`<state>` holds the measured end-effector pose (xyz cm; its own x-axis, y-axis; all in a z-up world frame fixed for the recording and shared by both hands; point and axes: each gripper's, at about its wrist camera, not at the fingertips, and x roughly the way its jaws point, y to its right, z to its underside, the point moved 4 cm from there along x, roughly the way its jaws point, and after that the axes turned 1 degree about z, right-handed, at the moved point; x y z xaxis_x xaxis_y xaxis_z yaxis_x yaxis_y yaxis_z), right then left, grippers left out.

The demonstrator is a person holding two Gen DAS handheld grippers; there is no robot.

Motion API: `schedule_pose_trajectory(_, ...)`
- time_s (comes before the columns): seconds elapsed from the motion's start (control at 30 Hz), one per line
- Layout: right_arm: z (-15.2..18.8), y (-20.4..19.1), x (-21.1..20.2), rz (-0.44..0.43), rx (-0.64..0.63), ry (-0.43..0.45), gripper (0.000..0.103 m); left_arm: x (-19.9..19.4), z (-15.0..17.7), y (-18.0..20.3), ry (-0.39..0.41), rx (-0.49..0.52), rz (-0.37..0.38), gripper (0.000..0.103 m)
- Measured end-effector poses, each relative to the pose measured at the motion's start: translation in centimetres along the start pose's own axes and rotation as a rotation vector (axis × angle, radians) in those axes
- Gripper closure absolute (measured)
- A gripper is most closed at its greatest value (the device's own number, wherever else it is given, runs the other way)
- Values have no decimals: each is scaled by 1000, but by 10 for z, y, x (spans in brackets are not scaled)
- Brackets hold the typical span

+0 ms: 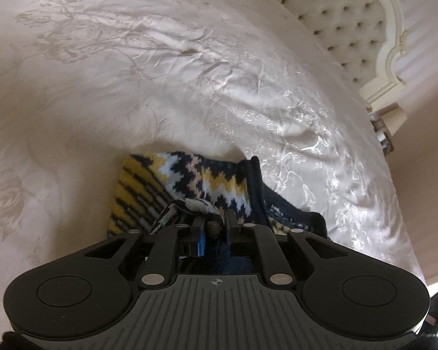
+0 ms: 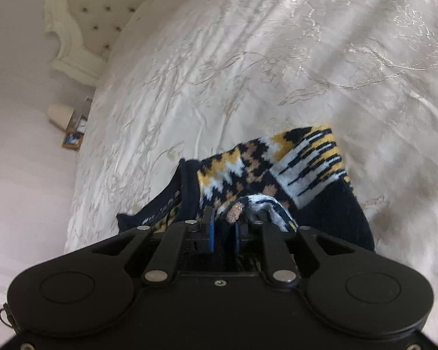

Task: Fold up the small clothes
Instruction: 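Lift the hem with both tools and fold it toward the collar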

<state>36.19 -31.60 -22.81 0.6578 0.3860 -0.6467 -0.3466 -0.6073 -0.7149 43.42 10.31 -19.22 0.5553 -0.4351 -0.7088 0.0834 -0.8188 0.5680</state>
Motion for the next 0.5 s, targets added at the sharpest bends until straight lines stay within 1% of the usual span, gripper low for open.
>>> schedule_pose_trajectory(0.03,-2,1,2,2,8,-4,69,2,-3,0,3,-4,3,86)
schedule_pose_trajectory(0.07,-5,2,5,0,17,-9,58,3,-7,-1,9,-10,3,85)
schedule_pose_trajectory(0.1,-7,3,6,0,22,-8,52,5,-11,-2,16,-14,-1,85)
schedule_pose_trajectory(0.13,-10,3,7,5,22,-2,51,6,-15,-3,17,-21,-6,82)
schedule_pose_trajectory(0.17,-11,4,8,11,29,-2,50,8,-17,-4,18,-27,-12,77)
schedule_pose_trajectory(0.23,-14,9,11,21,64,-8,49,8,-23,-6,37,-31,-20,74)
schedule_pose_trajectory(0.3,-17,13,9,22,85,20,43,4,-28,-9,61,-26,-34,74)
schedule_pose_trajectory(0.4,-24,19,-2,0,114,89,35,-3,-36,-14,83,-17,-77,74)
schedule_pose_trajectory(0.5,-31,19,-12,0,99,113,35,-15,-37,-10,105,28,-88,74)
